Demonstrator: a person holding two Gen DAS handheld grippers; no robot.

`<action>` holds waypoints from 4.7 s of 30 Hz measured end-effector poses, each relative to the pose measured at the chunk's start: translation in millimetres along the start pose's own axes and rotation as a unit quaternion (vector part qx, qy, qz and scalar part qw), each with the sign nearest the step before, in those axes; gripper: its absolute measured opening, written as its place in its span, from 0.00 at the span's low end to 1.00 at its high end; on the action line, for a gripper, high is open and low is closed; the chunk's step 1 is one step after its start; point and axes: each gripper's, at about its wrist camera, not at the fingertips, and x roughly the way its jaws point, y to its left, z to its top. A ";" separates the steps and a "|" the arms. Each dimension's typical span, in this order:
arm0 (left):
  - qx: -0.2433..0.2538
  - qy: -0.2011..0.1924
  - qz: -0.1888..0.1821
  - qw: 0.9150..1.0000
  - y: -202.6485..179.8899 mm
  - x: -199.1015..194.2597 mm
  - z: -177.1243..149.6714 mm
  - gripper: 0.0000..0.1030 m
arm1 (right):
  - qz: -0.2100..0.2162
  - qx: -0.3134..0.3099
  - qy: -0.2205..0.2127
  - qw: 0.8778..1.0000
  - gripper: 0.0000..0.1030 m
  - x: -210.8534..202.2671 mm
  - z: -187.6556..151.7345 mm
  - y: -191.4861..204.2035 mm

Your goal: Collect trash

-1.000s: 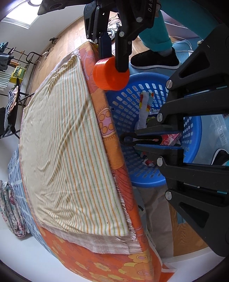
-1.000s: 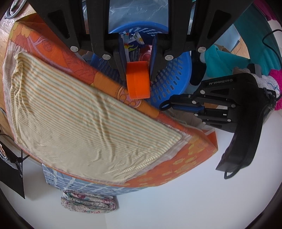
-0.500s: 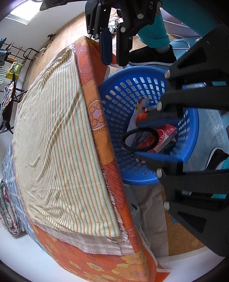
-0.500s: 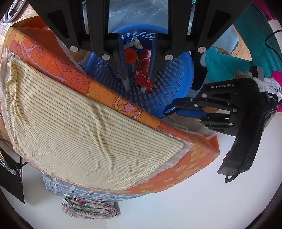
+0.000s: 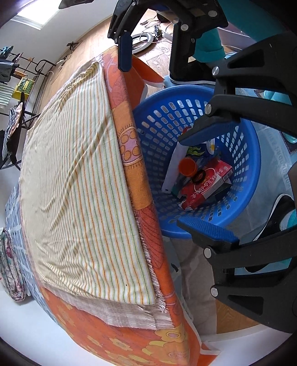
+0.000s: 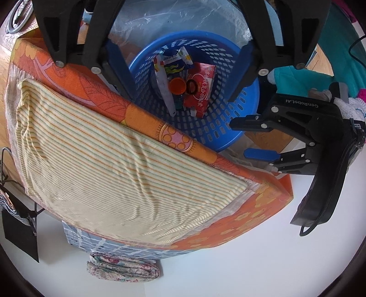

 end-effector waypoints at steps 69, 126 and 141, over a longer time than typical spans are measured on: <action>-0.091 -0.260 0.001 0.961 -3.9 -130.6 149.8 0.96 | -0.058 0.156 -0.176 0.970 1.00 -100.5 126.0 -128.1; -0.095 -0.243 0.016 0.965 -6.7 -121.5 138.5 0.99 | -0.062 0.159 -0.166 0.971 1.00 -94.3 118.4 -128.8; -0.082 -0.240 0.038 0.967 -12.0 -122.3 136.9 0.99 | -0.061 0.156 -0.159 0.973 1.00 -91.0 114.1 -129.3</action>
